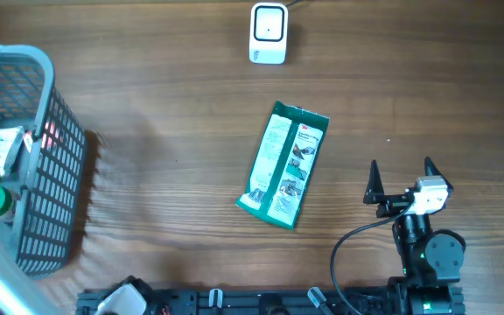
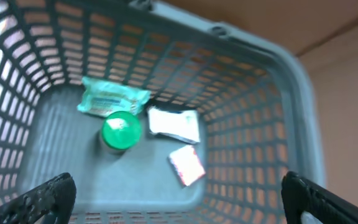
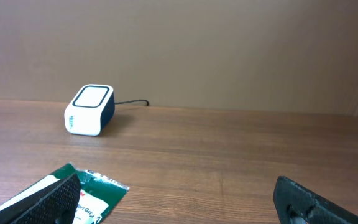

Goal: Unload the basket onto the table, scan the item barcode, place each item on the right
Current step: 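Move the left gripper back into the basket and grasp the green-lidded jar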

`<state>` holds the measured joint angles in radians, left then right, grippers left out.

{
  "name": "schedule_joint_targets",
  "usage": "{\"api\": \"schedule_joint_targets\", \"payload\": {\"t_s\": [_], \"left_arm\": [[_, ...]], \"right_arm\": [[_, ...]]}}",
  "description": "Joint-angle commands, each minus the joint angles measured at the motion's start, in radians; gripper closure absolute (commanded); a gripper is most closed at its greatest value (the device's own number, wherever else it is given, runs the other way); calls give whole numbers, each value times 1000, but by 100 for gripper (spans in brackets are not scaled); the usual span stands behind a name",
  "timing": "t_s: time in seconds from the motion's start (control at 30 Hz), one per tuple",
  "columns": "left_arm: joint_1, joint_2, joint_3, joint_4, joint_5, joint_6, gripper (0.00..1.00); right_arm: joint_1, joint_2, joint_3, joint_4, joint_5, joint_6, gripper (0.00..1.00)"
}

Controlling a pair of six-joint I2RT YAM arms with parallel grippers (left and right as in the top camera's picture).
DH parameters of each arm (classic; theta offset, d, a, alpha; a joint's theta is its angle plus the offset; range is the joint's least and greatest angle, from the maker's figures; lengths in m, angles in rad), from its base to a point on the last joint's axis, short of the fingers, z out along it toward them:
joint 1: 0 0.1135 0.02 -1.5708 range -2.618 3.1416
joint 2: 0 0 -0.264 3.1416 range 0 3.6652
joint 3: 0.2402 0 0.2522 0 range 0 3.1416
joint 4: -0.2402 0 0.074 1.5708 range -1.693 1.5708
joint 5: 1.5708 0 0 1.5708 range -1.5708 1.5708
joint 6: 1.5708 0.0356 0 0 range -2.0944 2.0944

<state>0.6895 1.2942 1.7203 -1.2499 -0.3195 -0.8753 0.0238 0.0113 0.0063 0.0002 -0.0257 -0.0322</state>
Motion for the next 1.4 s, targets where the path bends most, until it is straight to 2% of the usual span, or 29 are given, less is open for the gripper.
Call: {"api": "schedule_joint_targets", "payload": {"t_s": [0.0, 0.23, 0.33, 0.47, 0.67, 0.83, 1.23, 1.27, 1.3, 1.33, 1.37], "left_arm": [[123, 141, 5, -31, 188, -27, 0], [166, 336, -82, -53, 207, -135, 0], [166, 362, -171, -3, 203, -250, 0], [166, 363, -308, 69, 103, -417, 0], [166, 372, -450, 269, 75, -417, 0], [166, 412, -464, 366, 71, -416, 0], [168, 551, -464, 395, 61, -386, 0], [168, 550, -463, 395, 61, -371, 5], [168, 550, -463, 400, 60, -359, 16], [168, 550, -463, 403, 60, -359, 31], [168, 550, -463, 406, 61, -359, 39]], "right_arm": [[4, -3, -1, 2, -12, -13, 0], [4, -3, -1, 2, -12, -13, 0], [4, -3, -1, 3, -12, -13, 0], [4, -4, -1, 3, -12, -13, 0], [4, -3, -1, 3, -12, -13, 0], [4, -3, -1, 3, -12, -13, 0], [4, -4, -1, 3, -12, -13, 0], [4, -3, -1, 3, -12, -13, 0], [4, -3, -1, 3, -12, -13, 0], [4, -3, -1, 2, -12, -13, 0], [4, -3, -1, 3, -12, -13, 0]]}}
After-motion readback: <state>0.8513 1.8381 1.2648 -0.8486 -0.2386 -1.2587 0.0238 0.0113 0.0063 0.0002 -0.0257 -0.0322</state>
